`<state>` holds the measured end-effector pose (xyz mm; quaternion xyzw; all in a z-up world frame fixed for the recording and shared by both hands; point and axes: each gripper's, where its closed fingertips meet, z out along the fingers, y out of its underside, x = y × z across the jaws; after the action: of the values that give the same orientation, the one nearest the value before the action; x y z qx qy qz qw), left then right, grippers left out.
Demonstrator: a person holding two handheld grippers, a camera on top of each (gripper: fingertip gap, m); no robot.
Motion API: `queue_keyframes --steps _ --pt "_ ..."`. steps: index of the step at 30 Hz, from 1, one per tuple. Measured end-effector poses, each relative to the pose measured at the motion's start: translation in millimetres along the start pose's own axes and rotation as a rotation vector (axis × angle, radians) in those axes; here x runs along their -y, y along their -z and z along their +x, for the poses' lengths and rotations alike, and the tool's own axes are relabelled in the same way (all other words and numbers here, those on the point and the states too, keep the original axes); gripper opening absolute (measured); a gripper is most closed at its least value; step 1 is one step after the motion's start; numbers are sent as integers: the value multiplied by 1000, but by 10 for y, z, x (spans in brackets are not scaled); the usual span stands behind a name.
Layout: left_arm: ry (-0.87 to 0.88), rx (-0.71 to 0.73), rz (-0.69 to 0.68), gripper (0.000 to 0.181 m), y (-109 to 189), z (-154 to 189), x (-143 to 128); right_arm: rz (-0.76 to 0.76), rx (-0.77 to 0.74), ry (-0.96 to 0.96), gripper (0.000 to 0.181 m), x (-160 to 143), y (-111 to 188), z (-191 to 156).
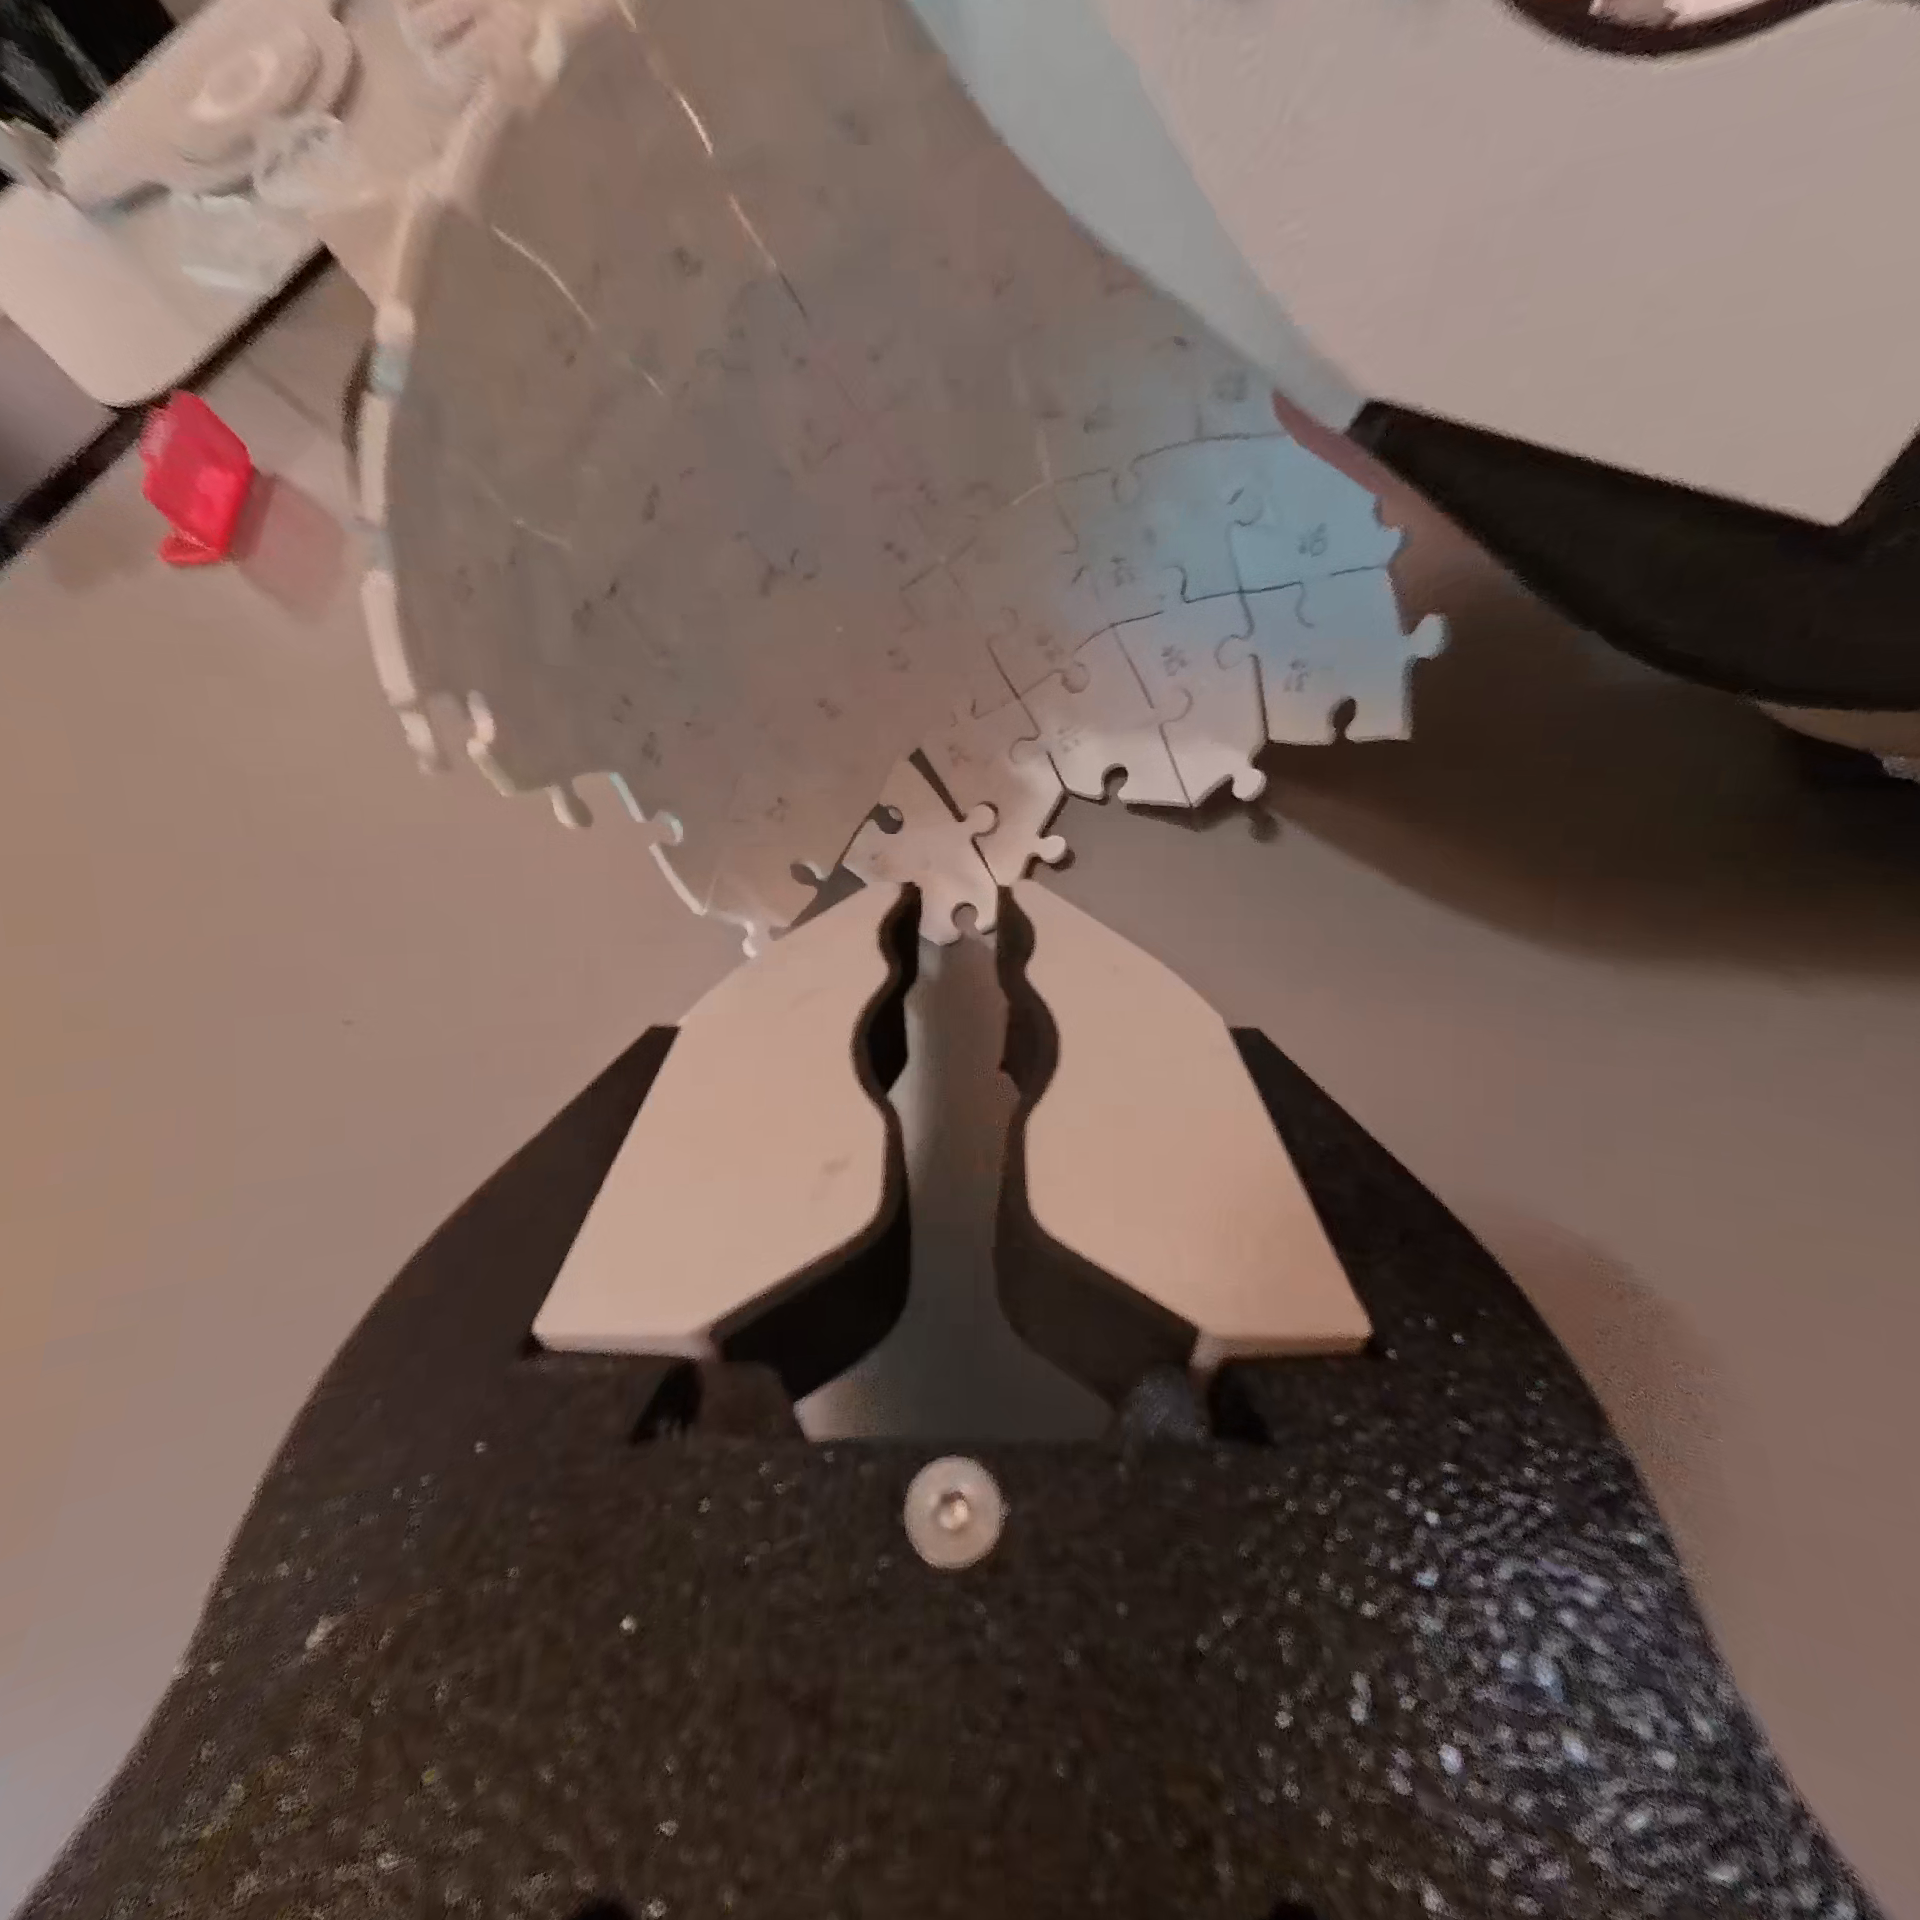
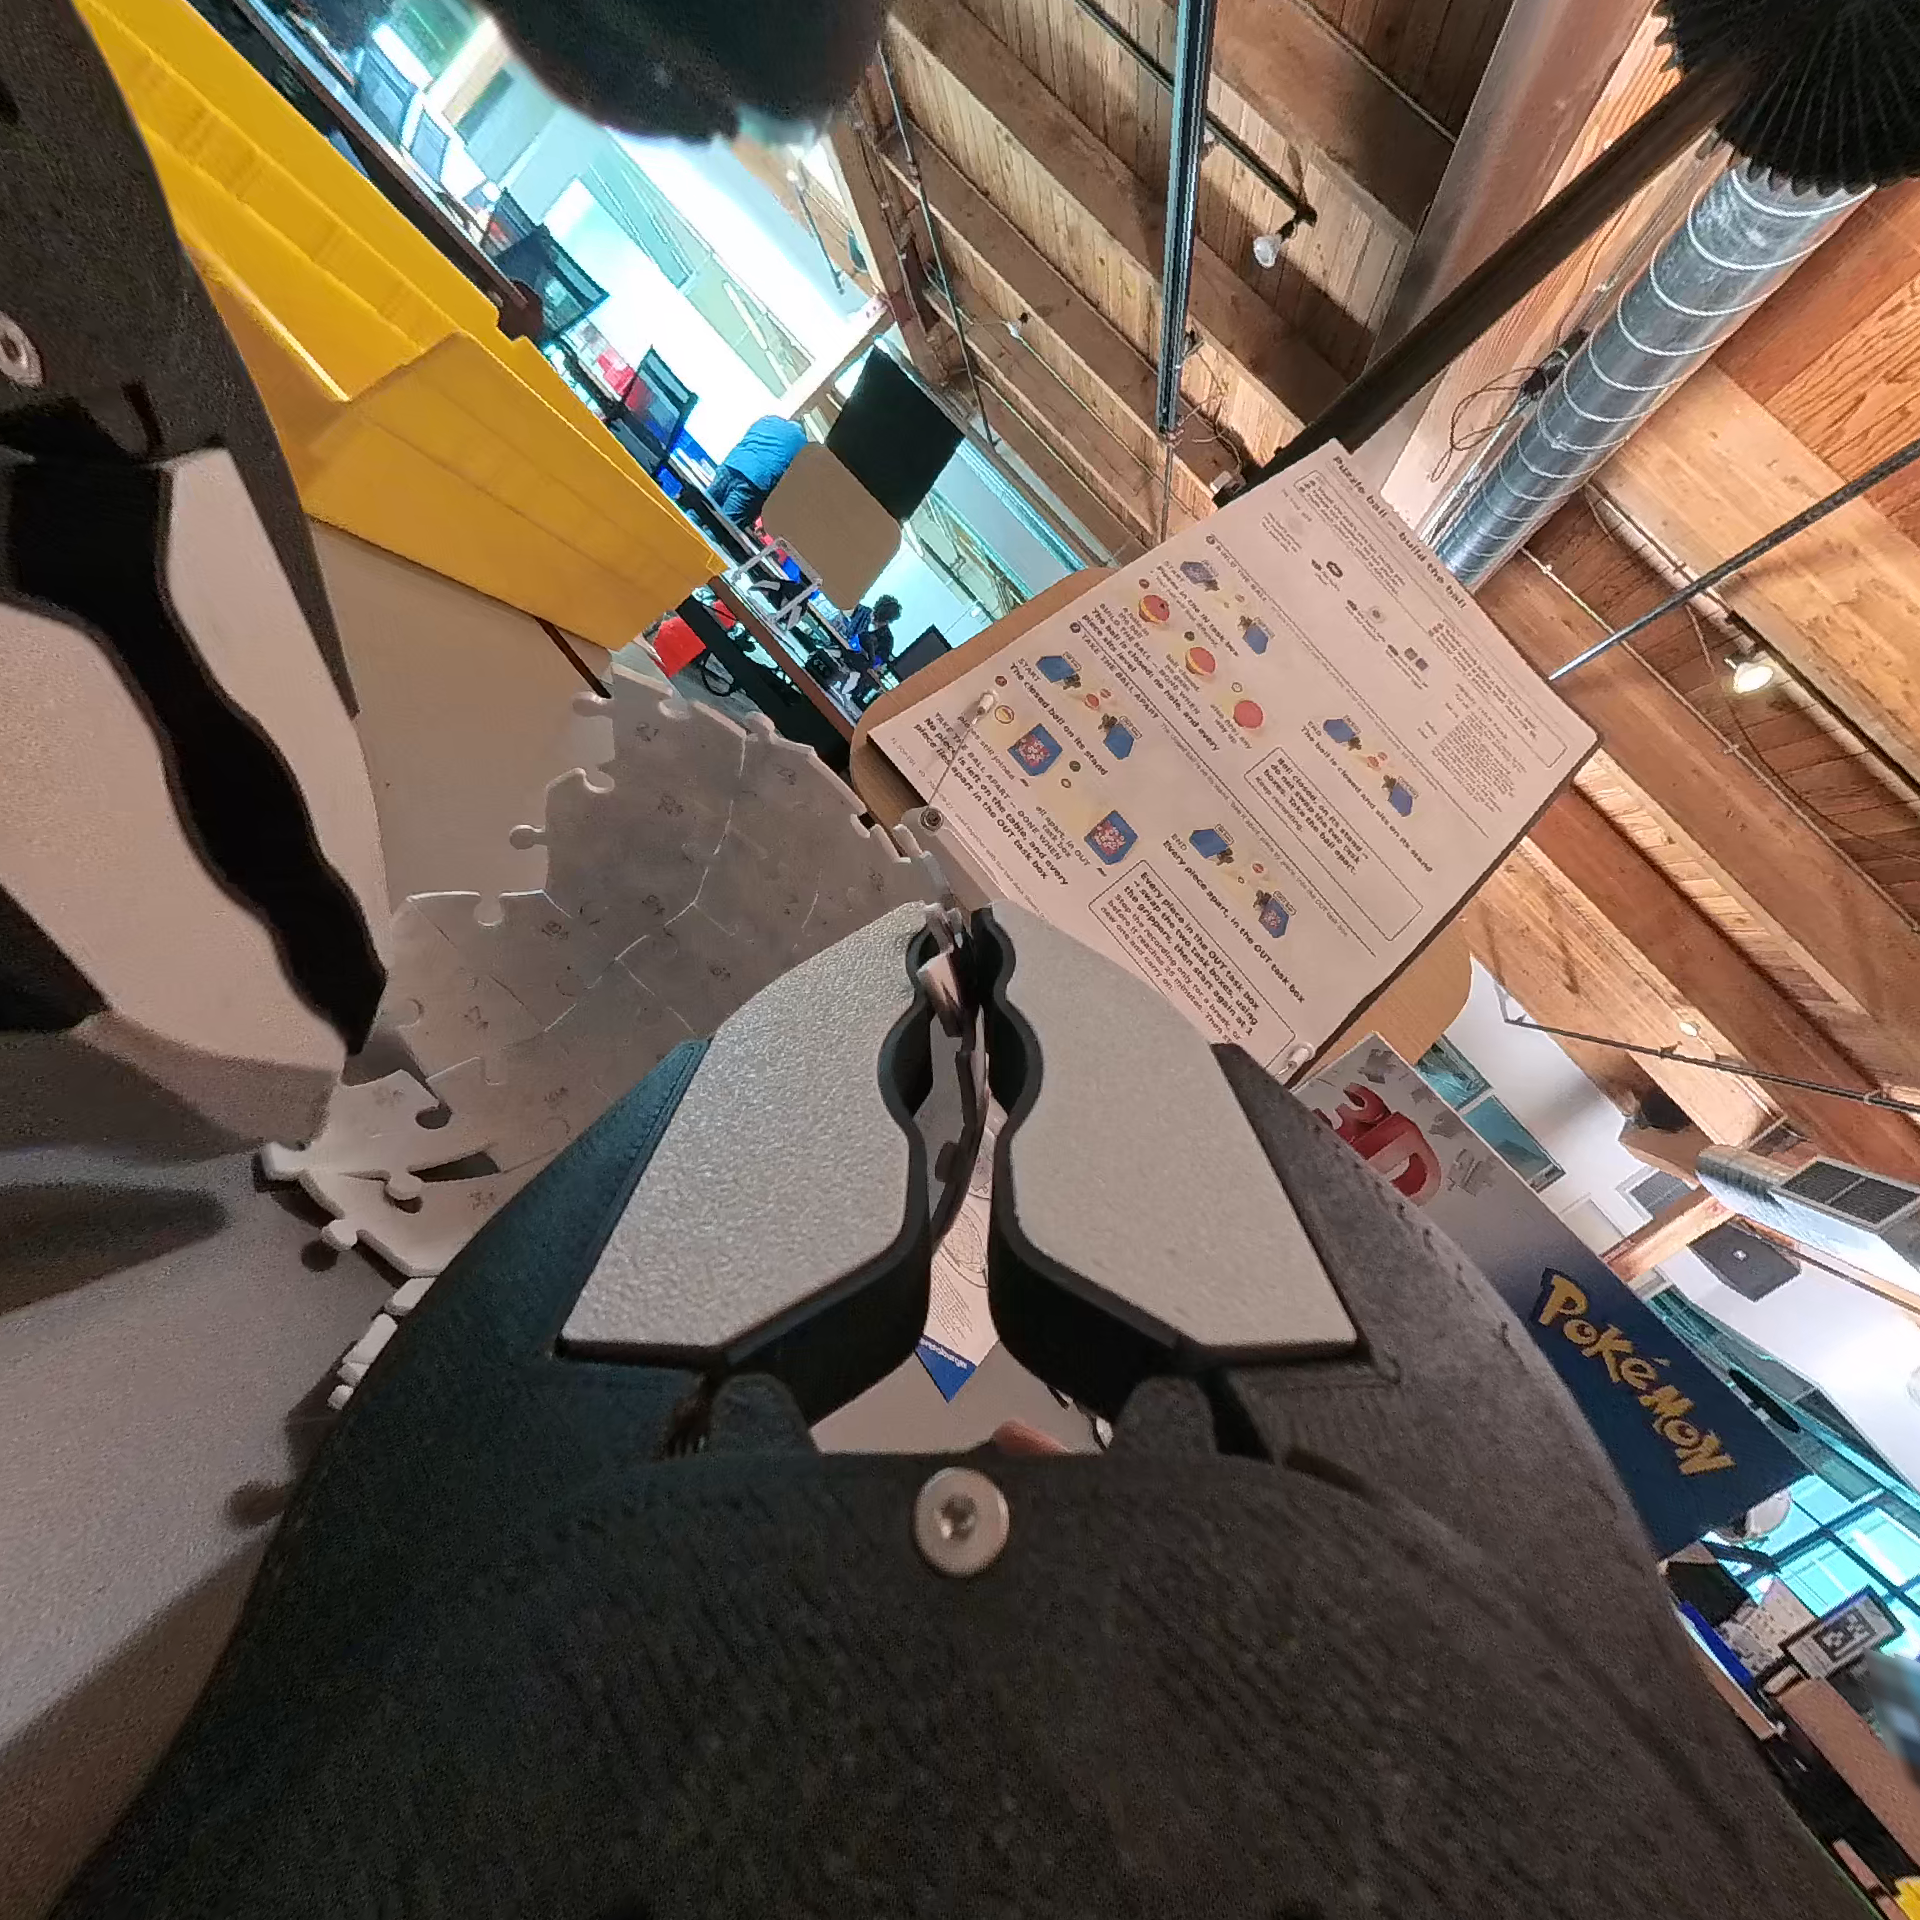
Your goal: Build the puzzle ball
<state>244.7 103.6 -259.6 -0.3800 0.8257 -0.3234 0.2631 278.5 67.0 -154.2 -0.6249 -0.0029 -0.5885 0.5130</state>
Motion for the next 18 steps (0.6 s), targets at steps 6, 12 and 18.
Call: queue_keyframes --steps 6,12,18 --pt "-29 154 -70 0 -40 -84 104 -2 -1 -6 6 1 0 -3" --pt "-36 171 -116 0 -219 -111 78 -4 -1 -7 6 -1 6 -8" --pt "-71 159 -128 0 -248 -142 23 -5 -1 -13 5 0 7 -10"
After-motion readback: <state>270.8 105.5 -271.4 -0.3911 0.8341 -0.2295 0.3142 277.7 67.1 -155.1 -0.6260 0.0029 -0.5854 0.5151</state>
